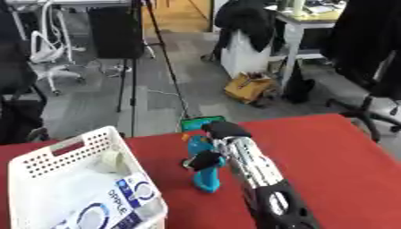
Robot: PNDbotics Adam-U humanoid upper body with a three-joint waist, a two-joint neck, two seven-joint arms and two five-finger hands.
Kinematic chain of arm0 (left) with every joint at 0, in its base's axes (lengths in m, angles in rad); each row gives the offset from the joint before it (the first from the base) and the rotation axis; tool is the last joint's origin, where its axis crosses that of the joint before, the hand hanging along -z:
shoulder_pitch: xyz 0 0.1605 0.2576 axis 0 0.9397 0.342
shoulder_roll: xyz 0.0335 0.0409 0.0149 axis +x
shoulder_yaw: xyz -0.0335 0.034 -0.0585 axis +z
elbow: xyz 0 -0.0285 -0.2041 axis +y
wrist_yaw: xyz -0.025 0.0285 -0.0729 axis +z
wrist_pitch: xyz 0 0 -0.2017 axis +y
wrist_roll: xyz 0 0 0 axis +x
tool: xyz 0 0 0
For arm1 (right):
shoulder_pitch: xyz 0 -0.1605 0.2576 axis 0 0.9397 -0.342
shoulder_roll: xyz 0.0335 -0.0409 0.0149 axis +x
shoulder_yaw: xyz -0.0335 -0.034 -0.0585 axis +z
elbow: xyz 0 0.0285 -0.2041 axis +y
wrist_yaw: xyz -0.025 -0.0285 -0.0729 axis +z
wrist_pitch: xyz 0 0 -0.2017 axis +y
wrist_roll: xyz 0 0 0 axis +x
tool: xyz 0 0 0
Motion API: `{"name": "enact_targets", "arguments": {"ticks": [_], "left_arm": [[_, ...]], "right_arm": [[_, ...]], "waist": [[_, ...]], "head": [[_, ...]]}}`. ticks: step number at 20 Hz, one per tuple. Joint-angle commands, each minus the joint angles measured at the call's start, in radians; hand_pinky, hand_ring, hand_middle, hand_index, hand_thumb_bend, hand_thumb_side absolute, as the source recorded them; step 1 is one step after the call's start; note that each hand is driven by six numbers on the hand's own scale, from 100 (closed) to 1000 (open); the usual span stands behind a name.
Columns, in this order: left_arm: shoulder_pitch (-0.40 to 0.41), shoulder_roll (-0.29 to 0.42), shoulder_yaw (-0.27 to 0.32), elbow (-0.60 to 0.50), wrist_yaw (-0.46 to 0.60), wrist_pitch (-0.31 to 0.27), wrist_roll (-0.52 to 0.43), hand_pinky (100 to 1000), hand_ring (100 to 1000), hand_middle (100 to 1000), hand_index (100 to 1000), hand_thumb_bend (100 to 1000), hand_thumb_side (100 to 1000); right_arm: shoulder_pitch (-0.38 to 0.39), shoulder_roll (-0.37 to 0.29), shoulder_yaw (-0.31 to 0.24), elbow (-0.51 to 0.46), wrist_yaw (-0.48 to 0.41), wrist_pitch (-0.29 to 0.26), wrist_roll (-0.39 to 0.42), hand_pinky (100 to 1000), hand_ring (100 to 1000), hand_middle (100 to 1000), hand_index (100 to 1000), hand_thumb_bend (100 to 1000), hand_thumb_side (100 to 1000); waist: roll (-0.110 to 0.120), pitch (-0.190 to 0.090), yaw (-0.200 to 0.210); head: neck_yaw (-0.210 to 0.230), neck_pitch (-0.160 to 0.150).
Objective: Pick up objects on the table and place them in the box.
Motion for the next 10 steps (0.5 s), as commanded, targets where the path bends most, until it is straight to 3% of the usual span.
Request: {"name": "enact_targets", "arguments": {"ticks": [1, 10], "left_arm": [[-0.017, 0.009, 0.0, -0.015, 0.001, 0.0, 0.003, 793, 782, 798, 849, 100, 1000], [-0.018, 0.009, 0.001, -0.015, 0.0, 0.0, 0.004, 793, 783, 798, 850, 100, 1000]], "right_arm": [[-0.015, -0.01, -0.002, -0.012, 0.009, 0.029, 0.032, 923, 950, 946, 1000, 588, 682], [-0.014, -0.014, -0.004, -0.034, 0.002, 0.026, 0.032, 924, 951, 942, 1000, 581, 707]], "waist": [[-0.004, 0.001, 0.0], [-0.003, 0.001, 0.0]], "head": [[-0.003, -0.015], [-0.006, -0.016]]}}
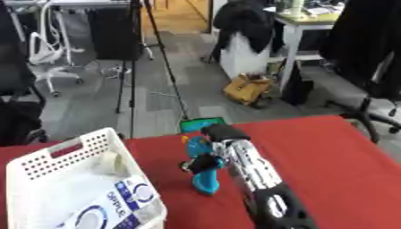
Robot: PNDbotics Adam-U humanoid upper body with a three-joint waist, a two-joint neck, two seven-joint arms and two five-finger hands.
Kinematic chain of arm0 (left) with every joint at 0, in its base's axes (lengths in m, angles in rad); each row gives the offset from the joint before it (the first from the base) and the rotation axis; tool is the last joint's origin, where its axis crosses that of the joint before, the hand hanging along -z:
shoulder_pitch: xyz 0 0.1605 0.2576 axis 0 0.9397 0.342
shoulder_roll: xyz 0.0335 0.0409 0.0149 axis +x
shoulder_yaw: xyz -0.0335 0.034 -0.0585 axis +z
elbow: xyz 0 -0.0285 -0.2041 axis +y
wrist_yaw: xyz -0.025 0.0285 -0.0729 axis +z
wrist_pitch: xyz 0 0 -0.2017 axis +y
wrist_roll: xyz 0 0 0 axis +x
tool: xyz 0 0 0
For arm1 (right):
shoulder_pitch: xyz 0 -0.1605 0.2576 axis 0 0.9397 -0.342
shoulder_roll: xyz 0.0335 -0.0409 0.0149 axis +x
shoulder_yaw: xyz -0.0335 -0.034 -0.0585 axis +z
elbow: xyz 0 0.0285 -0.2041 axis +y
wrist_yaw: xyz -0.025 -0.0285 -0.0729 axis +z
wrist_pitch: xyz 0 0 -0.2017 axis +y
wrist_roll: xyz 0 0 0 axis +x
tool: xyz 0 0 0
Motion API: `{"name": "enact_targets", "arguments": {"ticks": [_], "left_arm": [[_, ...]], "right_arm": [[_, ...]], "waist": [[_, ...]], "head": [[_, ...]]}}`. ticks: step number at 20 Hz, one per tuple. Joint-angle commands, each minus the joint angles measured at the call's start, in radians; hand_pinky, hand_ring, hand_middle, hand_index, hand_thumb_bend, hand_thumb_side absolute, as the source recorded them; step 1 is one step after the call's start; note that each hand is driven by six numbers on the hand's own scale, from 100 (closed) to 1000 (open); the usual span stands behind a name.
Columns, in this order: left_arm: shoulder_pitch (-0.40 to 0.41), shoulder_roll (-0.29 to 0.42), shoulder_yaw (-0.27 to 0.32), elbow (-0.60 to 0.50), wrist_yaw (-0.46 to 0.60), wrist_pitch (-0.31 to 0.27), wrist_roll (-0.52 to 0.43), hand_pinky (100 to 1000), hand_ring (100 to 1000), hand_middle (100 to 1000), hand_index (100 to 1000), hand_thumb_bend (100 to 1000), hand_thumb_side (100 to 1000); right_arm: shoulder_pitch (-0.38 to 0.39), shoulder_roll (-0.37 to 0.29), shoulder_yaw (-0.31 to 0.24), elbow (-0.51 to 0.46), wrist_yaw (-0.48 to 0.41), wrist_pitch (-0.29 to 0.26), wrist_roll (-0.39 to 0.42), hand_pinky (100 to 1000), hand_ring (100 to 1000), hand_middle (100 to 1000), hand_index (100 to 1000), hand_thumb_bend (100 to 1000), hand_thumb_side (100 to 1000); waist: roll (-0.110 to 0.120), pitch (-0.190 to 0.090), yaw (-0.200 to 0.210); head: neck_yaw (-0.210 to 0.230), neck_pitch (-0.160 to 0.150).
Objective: Pick up objects on the table and place them in the box.
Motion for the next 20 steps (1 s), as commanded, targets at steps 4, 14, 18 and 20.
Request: {"name": "enact_targets", "arguments": {"ticks": [4, 14, 18, 20], "left_arm": [[-0.014, 0.009, 0.001, -0.015, -0.001, 0.0, 0.004, 793, 783, 798, 850, 100, 1000], [-0.015, 0.009, 0.002, -0.015, -0.003, 0.0, 0.009, 793, 783, 798, 850, 100, 1000], [-0.015, 0.009, 0.002, -0.015, -0.003, 0.0, 0.011, 793, 783, 798, 850, 100, 1000], [-0.014, 0.009, 0.001, -0.015, -0.003, 0.001, 0.011, 793, 783, 798, 850, 100, 1000]], "right_arm": [[-0.014, -0.018, -0.006, -0.053, -0.004, 0.027, 0.031, 923, 953, 941, 1000, 579, 715], [-0.019, -0.01, -0.007, -0.079, 0.008, 0.028, 0.031, 922, 953, 937, 1000, 563, 725], [-0.021, -0.011, -0.008, -0.093, 0.006, 0.029, 0.031, 922, 955, 938, 1000, 555, 742], [-0.021, -0.012, -0.008, -0.101, 0.005, 0.028, 0.031, 921, 954, 936, 1000, 558, 733]], "waist": [[-0.005, 0.0, -0.001], [-0.007, -0.002, -0.002], [-0.006, -0.002, -0.002], [-0.005, -0.002, -0.002]], "head": [[-0.003, -0.009], [-0.009, -0.009], [-0.011, -0.007], [-0.012, -0.006]]}}
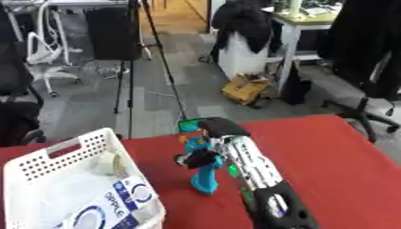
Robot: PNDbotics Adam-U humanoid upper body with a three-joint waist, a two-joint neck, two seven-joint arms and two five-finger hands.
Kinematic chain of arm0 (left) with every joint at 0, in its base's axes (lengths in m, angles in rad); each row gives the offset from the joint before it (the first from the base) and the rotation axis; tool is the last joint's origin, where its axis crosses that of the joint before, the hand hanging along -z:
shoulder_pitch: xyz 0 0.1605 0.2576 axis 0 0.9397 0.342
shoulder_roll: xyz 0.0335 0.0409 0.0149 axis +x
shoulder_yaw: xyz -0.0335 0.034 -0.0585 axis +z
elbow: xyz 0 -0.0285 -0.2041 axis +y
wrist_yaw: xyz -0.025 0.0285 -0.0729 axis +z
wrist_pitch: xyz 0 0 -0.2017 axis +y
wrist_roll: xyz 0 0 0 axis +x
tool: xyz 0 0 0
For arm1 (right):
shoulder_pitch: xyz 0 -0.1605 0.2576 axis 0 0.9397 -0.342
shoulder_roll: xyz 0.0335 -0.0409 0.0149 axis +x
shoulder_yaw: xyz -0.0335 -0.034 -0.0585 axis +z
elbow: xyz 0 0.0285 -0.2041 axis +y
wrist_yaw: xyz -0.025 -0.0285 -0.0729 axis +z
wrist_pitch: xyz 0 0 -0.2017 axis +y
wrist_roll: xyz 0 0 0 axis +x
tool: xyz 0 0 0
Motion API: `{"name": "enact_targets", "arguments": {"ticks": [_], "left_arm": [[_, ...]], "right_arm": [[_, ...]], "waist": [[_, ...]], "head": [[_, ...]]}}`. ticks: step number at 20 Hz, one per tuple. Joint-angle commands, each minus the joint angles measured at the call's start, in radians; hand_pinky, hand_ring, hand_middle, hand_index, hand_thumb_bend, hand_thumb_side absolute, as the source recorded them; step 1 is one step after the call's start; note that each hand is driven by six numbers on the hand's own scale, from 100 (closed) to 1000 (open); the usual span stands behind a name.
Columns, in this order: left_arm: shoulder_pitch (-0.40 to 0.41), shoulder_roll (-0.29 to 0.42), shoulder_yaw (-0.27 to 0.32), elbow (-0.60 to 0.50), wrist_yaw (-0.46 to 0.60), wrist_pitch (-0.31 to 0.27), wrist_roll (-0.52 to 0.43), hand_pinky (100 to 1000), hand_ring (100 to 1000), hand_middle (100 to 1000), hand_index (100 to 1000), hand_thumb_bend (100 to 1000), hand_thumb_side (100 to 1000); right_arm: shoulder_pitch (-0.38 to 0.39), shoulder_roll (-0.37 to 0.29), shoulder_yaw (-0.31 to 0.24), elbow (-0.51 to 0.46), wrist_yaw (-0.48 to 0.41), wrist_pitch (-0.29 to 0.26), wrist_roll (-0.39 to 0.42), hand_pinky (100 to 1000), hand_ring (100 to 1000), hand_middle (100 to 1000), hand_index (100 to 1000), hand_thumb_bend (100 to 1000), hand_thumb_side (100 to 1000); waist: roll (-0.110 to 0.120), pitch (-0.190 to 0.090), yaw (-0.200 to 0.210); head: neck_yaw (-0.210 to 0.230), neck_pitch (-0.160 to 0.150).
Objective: Pick up objects on the table and place them in the box.
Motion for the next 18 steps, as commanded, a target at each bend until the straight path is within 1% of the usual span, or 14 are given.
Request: {"name": "enact_targets", "arguments": {"ticks": [1, 2, 6, 7, 8, 10, 16, 18], "left_arm": [[-0.012, 0.009, 0.001, -0.015, -0.003, 0.0, 0.004, 793, 783, 798, 850, 100, 1000], [-0.013, 0.009, 0.002, -0.015, -0.003, 0.0, 0.005, 793, 783, 798, 850, 100, 1000], [-0.012, 0.01, 0.001, -0.015, -0.005, 0.0, 0.005, 792, 783, 798, 850, 100, 1000], [-0.012, 0.01, 0.002, -0.015, -0.005, 0.0, 0.005, 792, 783, 797, 850, 100, 1000], [-0.012, 0.01, 0.002, -0.015, -0.005, 0.001, 0.006, 792, 783, 797, 850, 100, 1000], [-0.011, 0.01, 0.001, -0.015, -0.005, 0.001, 0.006, 792, 783, 798, 850, 100, 1000], [-0.009, 0.01, 0.002, -0.015, -0.005, 0.003, 0.008, 793, 784, 798, 851, 100, 1000], [-0.009, 0.009, 0.002, -0.015, -0.005, 0.003, 0.008, 793, 784, 798, 851, 100, 1000]], "right_arm": [[-0.019, -0.012, -0.008, -0.035, 0.005, 0.029, 0.031, 921, 954, 936, 1000, 556, 736], [-0.019, -0.012, -0.008, -0.038, 0.006, 0.03, 0.031, 921, 954, 936, 1000, 556, 736], [-0.019, -0.014, -0.008, -0.056, 0.001, 0.028, 0.031, 922, 954, 935, 1000, 554, 746], [-0.02, -0.016, -0.008, -0.062, 0.0, 0.028, 0.031, 923, 956, 934, 1000, 535, 762], [-0.02, -0.019, -0.008, -0.071, -0.003, 0.026, 0.031, 923, 956, 934, 1000, 535, 762], [-0.02, -0.023, -0.009, -0.086, -0.009, 0.024, 0.031, 923, 956, 933, 1000, 530, 765], [-0.019, -0.028, -0.012, -0.101, -0.014, 0.022, 0.031, 926, 957, 934, 1000, 534, 768], [-0.018, -0.027, -0.011, -0.096, -0.019, 0.018, 0.031, 927, 960, 936, 1000, 541, 765]], "waist": [[-0.005, -0.003, -0.001], [-0.005, -0.003, 0.0], [-0.005, -0.007, -0.001], [-0.005, -0.008, -0.001], [-0.005, -0.01, -0.002], [-0.004, -0.012, -0.003], [0.0, -0.01, -0.001], [0.001, -0.008, -0.002]], "head": [[-0.004, -0.008], [-0.004, -0.009], [-0.015, -0.03], [-0.029, -0.049], [-0.043, -0.066], [-0.053, -0.078], [-0.049, -0.07], [-0.042, -0.062]]}}
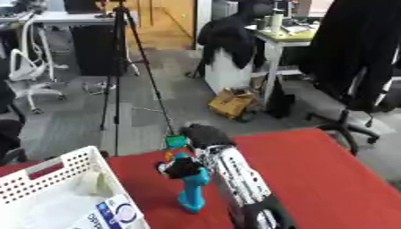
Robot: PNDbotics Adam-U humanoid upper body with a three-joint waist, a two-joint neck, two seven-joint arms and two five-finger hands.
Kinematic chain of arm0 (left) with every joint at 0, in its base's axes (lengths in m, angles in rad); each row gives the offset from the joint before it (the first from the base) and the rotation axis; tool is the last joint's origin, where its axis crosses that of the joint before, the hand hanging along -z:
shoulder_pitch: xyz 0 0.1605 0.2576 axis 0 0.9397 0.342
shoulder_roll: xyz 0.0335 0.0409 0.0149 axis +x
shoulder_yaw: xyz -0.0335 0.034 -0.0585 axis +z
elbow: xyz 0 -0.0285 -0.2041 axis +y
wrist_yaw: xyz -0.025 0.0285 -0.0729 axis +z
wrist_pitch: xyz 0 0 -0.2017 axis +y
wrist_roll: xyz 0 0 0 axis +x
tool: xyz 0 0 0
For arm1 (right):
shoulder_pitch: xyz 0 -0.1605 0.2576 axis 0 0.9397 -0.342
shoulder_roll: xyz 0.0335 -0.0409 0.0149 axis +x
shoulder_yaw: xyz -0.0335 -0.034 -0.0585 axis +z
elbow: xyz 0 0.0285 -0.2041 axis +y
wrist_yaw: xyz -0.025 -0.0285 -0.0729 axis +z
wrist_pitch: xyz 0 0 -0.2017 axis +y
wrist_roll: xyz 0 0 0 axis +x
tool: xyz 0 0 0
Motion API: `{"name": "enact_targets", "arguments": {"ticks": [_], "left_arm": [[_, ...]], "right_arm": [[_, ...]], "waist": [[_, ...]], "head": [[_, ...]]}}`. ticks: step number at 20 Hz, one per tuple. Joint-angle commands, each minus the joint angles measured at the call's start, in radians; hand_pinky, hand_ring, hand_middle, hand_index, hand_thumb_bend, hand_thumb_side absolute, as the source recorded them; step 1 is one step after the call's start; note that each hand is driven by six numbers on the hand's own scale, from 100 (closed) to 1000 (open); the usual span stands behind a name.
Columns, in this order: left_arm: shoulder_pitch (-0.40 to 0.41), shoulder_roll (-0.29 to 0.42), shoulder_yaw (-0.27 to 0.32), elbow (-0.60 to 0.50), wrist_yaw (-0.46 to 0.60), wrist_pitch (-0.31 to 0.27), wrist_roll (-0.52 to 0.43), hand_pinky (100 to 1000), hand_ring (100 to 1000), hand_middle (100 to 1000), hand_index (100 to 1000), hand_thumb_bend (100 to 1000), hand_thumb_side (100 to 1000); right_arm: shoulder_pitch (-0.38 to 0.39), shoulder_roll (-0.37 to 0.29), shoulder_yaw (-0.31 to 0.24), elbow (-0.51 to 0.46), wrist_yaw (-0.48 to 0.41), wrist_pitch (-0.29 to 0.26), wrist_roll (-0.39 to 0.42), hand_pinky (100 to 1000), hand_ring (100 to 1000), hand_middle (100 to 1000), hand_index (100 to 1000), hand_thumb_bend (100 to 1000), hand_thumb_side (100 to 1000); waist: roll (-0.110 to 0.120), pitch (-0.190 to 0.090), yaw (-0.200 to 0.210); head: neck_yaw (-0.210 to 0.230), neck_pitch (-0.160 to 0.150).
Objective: Pick up objects on the table and place them in the box.
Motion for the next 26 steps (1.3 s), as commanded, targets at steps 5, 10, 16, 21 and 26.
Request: {"name": "enact_targets", "arguments": {"ticks": [5, 10, 16, 21, 26], "left_arm": [[-0.008, 0.006, 0.001, -0.015, 0.001, 0.0, 0.005, 794, 785, 800, 851, 100, 1000], [-0.007, 0.003, 0.001, -0.015, 0.004, 0.001, 0.007, 795, 785, 800, 850, 100, 1000], [-0.006, 0.0, 0.001, -0.015, 0.006, 0.002, 0.009, 796, 786, 801, 850, 100, 1000], [-0.007, -0.002, 0.001, -0.015, 0.007, 0.003, 0.011, 797, 786, 801, 849, 100, 1000], [-0.009, -0.003, 0.001, -0.015, 0.007, 0.003, 0.011, 797, 787, 802, 849, 100, 1000]], "right_arm": [[-0.014, -0.019, -0.004, 0.022, -0.017, 0.017, 0.027, 928, 963, 938, 1000, 570, 748], [-0.017, -0.015, 0.0, 0.059, -0.015, 0.021, 0.027, 927, 961, 937, 1000, 576, 739], [-0.02, -0.012, 0.003, 0.086, -0.009, 0.026, 0.027, 921, 955, 936, 1000, 571, 727], [-0.024, -0.01, 0.002, 0.099, 0.006, 0.032, 0.027, 920, 953, 937, 1000, 559, 726], [-0.026, -0.006, 0.002, 0.102, 0.018, 0.037, 0.027, 912, 949, 935, 1000, 551, 714]], "waist": [[0.004, 0.0, 0.001], [0.008, 0.007, 0.006], [0.009, 0.014, 0.01], [0.011, 0.021, 0.009], [0.013, 0.025, 0.007]], "head": [[0.011, 0.012], [0.011, 0.015], [0.007, 0.017], [0.01, 0.017], [0.012, 0.015]]}}
